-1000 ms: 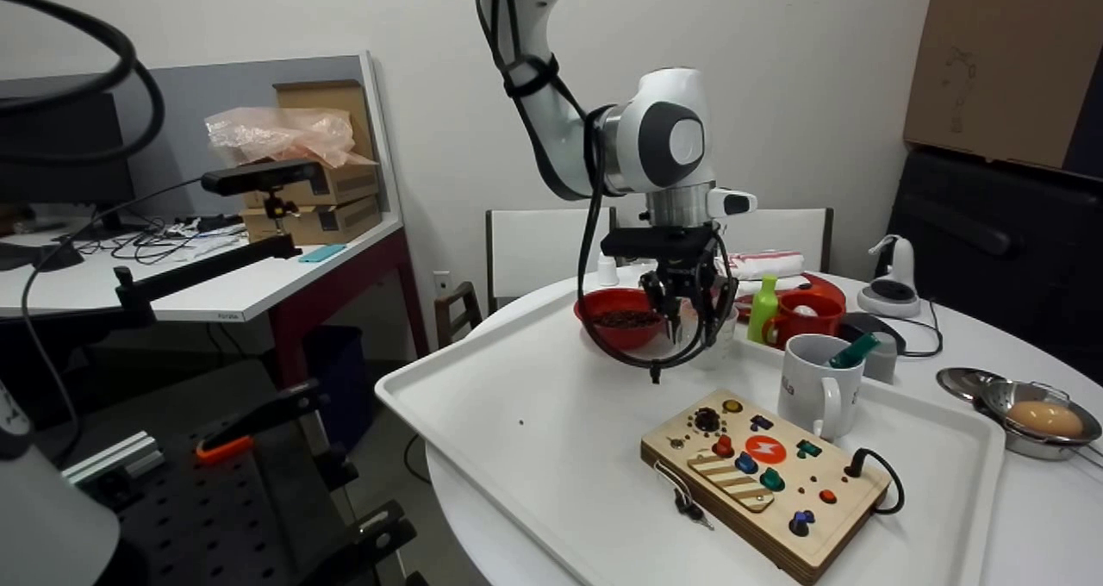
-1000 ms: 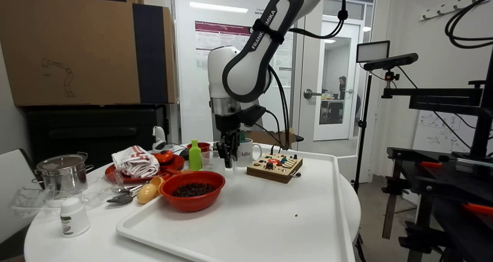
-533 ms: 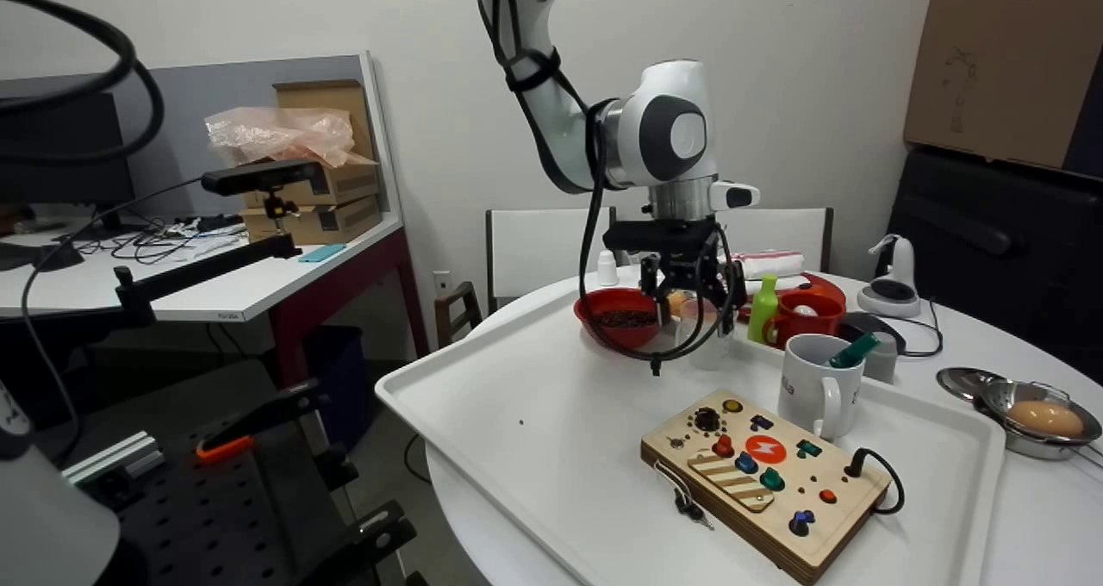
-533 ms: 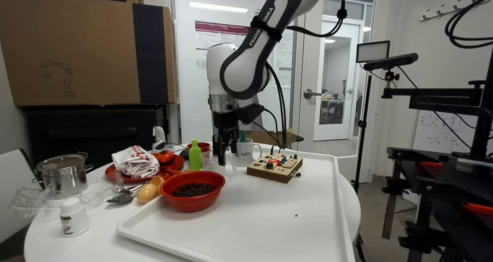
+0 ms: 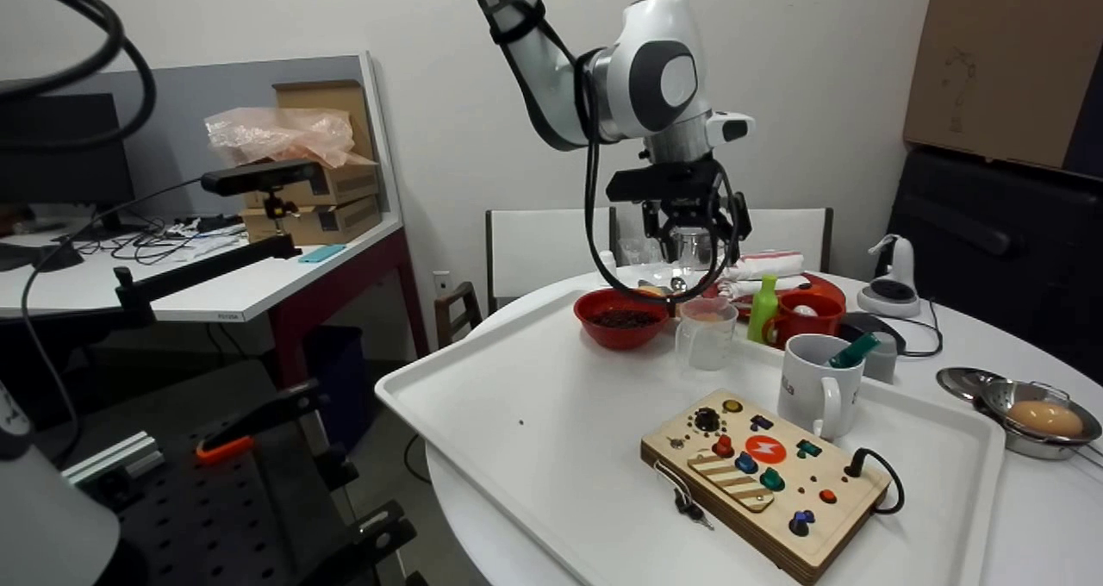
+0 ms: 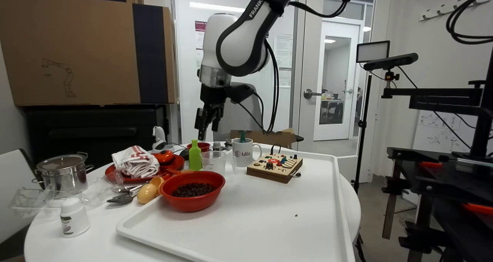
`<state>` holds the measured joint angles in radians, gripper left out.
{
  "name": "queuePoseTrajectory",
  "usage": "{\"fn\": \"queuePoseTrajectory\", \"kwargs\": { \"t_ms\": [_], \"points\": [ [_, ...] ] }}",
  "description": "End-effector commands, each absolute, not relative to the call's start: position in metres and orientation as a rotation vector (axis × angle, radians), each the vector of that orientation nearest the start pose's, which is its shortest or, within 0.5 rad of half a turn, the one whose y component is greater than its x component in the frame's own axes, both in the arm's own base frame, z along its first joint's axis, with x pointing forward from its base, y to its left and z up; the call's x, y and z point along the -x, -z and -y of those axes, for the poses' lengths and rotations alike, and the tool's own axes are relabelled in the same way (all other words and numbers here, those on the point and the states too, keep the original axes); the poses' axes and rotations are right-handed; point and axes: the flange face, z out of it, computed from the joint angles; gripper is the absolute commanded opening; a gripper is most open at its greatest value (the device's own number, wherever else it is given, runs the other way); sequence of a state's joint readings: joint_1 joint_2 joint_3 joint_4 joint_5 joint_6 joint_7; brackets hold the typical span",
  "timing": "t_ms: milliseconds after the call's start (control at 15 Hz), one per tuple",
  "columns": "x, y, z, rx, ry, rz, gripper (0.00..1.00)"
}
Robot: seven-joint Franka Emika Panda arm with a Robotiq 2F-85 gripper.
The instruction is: Get the contents in the jar and pour them in the red bowl
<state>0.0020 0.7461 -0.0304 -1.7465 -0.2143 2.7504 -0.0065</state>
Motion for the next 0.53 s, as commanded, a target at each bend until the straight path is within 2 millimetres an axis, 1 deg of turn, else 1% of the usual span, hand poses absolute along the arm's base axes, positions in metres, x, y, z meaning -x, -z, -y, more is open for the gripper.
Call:
{"fn": "queuePoseTrajectory", "kwargs": {
  "t_ms": [0, 200, 267, 333, 467],
  "points": [
    [-0.670, -0.208, -0.007, 3.170, 0.512, 0.399, 1.00],
    [-0.662, -0.222, -0.022, 3.101, 0.530, 0.483, 1.00],
    [-0.677, -0.212, -0.019, 3.148, 0.511, 0.436, 1.00],
    [-0.674, -0.215, -0.023, 3.131, 0.512, 0.457, 1.00],
    [-0.670, -0.218, -0.026, 3.121, 0.511, 0.474, 1.00]
  ]
}}
